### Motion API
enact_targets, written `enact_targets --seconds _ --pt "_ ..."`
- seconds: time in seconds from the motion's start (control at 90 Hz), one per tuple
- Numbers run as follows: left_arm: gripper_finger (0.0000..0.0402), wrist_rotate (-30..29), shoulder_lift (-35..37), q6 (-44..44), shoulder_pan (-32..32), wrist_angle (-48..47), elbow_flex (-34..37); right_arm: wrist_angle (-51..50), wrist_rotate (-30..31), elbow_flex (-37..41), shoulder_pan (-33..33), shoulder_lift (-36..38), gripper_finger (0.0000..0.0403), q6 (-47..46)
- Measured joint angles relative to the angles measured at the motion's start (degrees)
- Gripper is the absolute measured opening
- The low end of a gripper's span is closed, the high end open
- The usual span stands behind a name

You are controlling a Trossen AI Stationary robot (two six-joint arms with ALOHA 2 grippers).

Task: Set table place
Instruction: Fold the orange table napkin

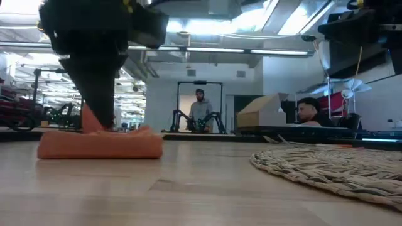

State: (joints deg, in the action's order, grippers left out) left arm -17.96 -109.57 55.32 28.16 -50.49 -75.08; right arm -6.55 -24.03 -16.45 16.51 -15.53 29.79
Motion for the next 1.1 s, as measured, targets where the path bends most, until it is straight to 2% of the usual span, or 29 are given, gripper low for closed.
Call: enact_targets --seconds 0.167,0.478,0.6,0.678,0.811,0.944,1.1 --pt "0.0000 2.2 0.0 3.8 1.2 2.3 4.6 0.0 0.0 0.0 0.0 0.0 0.0001 -0.2" --pt "0.0000 3.4 1.3 10.5 5.2 -1.0 5.1 0.0 0.0 0.0 0.0 0.0 0.0001 -0.6" --pt "0.0000 2.3 3.8 12.4 5.7 -2.0 5.1 0.0 0.0 0.0 0.0 0.0 0.0001 -0.9" --pt "0.0000 -1.0 6.0 13.2 5.7 -2.3 5.1 0.0 0.0 0.0 0.0 0.0 0.0001 -0.9" --pt "0.0000 -7.2 9.1 12.1 4.3 -4.4 5.1 0.2 0.0 0.0 0.0 0.0 0.0001 -0.9" --pt "0.0000 -7.2 9.5 7.8 0.7 -3.2 6.8 0.2 0.0 0.0 0.0 0.0 0.0001 -0.9" --pt "0.0000 -6.3 9.5 4.3 -2.7 2.7 11.6 -0.2 0.0 0.0 0.0 0.0 0.0001 -0.9"
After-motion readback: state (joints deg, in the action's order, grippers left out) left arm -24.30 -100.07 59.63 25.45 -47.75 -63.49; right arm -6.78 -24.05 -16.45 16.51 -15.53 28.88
